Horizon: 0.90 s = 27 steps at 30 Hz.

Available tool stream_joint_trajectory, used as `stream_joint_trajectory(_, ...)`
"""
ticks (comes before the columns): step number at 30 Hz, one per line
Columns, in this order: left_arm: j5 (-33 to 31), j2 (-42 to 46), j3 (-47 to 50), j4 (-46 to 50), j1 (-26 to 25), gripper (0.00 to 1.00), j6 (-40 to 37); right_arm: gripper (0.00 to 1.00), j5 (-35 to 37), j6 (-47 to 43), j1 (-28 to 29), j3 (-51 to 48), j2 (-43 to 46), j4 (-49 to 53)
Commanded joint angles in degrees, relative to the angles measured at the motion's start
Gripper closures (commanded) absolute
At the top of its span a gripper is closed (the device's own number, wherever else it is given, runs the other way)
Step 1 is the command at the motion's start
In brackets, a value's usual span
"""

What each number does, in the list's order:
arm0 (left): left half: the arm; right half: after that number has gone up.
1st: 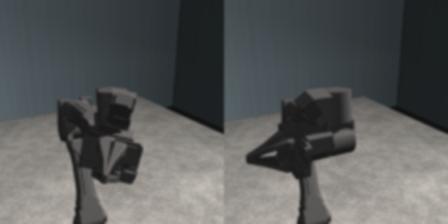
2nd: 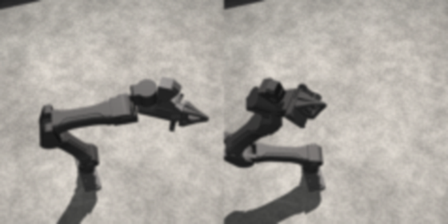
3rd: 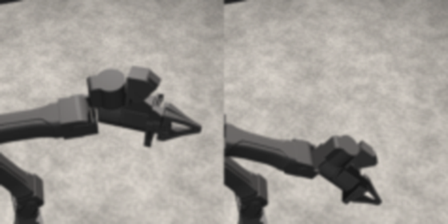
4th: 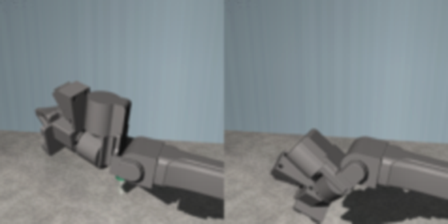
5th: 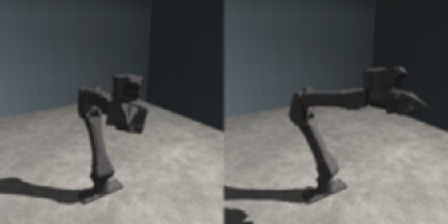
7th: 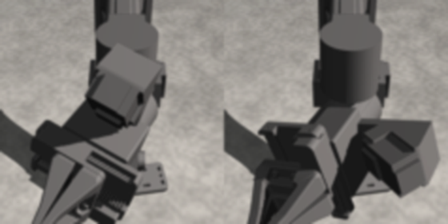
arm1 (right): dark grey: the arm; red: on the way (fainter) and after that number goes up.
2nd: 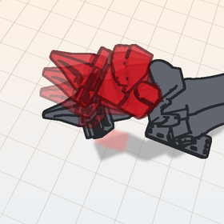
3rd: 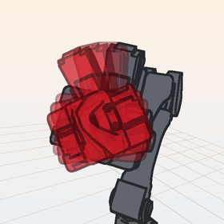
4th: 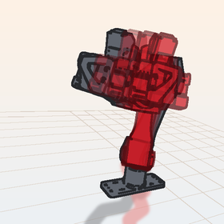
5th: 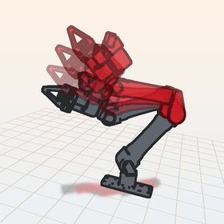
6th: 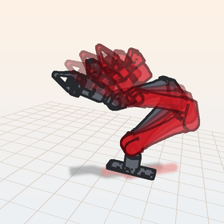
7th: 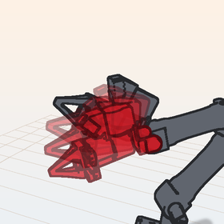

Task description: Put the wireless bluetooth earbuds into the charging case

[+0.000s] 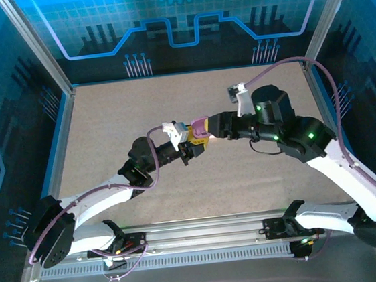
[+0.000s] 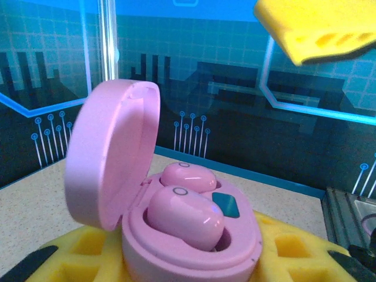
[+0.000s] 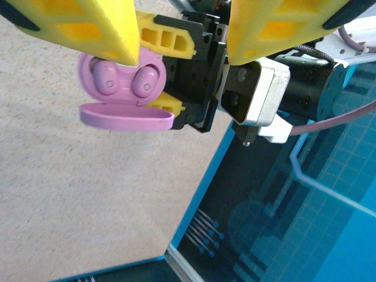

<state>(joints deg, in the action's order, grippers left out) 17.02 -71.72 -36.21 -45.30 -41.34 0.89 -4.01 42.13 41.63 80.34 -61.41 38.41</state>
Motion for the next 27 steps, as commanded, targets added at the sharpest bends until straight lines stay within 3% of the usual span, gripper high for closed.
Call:
stream_joint_trajectory(1,3.69,2.2,-0.47,-0.54,-0.41,0.71,-1.85,0.55,4.62,-1.06,-2.56,-0.96,2.16,2.04)
stream_joint_trajectory(9,9.12,2.55,-2.1,1.82,-0.61,0.71,-1.91,0.47,-7.28,0.74,-11.72,-0.21,-1.39,1.23)
stream_joint_trajectory(17,10.14,2.71,-2.81,2.4,-0.77,0.71,-1.78,0.43,-16.75,1.07,-12.58,5.45,-11.71,5.0)
stream_joint_trajectory(27,9.87,2.8,-3.29,2.95,-0.89,0.7,-1.87,0.41,-19.39,0.9,-12.49,4.95,-13.48,6.95)
